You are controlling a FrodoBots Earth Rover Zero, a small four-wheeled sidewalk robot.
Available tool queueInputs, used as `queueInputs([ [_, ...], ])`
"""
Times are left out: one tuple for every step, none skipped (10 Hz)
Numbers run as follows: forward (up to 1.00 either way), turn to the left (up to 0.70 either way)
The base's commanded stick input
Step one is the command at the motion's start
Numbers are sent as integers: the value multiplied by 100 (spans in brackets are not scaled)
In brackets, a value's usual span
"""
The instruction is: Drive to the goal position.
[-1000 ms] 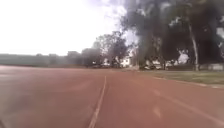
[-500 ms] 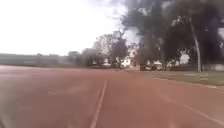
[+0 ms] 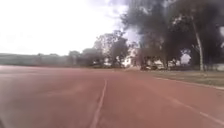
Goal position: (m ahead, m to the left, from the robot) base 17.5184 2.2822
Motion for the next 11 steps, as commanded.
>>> queueInputs([
  [70,0],
  [70,0],
  [70,0],
  [70,0],
  [70,0],
  [70,0],
  [70,0],
  [70,0],
  [70,0],
  [70,0],
  [70,0],
])
